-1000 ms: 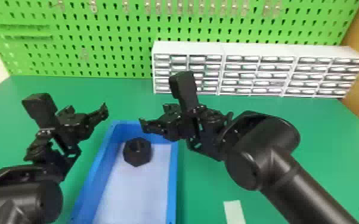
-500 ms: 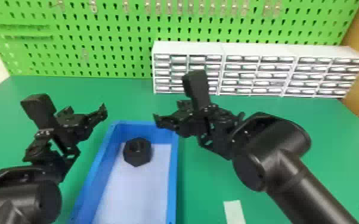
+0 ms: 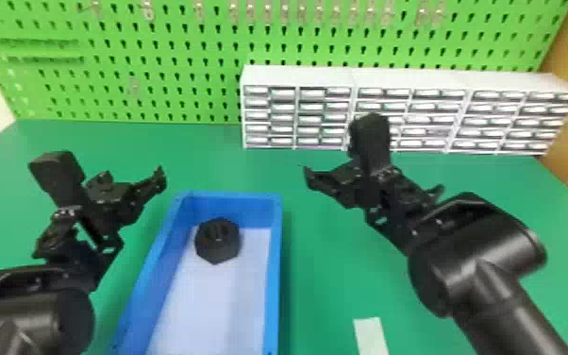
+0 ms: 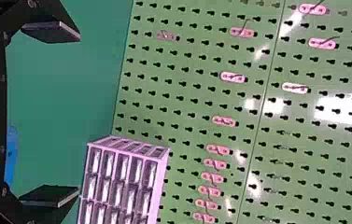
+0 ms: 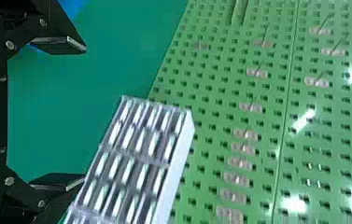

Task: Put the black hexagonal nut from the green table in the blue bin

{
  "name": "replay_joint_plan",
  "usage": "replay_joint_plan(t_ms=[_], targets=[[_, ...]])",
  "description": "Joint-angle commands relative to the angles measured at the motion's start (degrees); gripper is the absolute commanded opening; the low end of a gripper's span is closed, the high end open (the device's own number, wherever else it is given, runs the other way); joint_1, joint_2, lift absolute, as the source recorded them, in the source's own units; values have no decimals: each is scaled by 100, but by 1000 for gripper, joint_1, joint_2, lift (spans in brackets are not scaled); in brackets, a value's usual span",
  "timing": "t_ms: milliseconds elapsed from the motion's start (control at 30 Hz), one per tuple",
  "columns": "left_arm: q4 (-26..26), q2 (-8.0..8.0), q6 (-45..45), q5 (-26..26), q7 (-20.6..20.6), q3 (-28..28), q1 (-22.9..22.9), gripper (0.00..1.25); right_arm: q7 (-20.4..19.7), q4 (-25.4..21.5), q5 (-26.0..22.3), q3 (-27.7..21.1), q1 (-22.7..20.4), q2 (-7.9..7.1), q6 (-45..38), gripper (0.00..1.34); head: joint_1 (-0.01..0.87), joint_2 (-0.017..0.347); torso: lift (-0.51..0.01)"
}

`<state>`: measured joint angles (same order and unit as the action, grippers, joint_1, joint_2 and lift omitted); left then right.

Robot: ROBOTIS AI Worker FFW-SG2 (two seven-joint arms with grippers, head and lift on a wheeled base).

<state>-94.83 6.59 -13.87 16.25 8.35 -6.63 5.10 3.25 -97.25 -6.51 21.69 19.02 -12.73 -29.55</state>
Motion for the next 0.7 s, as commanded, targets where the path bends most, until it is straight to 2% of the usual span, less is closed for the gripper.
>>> replay_joint_plan(t_ms=[0, 133, 300, 500, 667], targets=[[0, 1, -20, 1, 0, -23, -9, 1120, 0, -57, 273, -464, -276, 17, 90, 1072, 666, 32, -100], [0, -8, -20, 1, 0, -23, -17, 1120, 0, -198, 440, -912, -592, 8, 134, 1143, 666, 32, -100], [0, 1, -20, 1, 0, -58, -26, 1120, 0, -365, 537, -1624, -1005, 78, 134, 1184, 666, 32, -100], [0, 1, -20, -8, 0, -75, -35, 1120, 0, -391, -61, -2802, -1392, 430, 134, 1174, 666, 32, -100], [0, -8, -20, -43, 0, -93, -53, 1120, 9, -391, -210, -3267, -1480, 553, 64, 1174, 666, 32, -100]])
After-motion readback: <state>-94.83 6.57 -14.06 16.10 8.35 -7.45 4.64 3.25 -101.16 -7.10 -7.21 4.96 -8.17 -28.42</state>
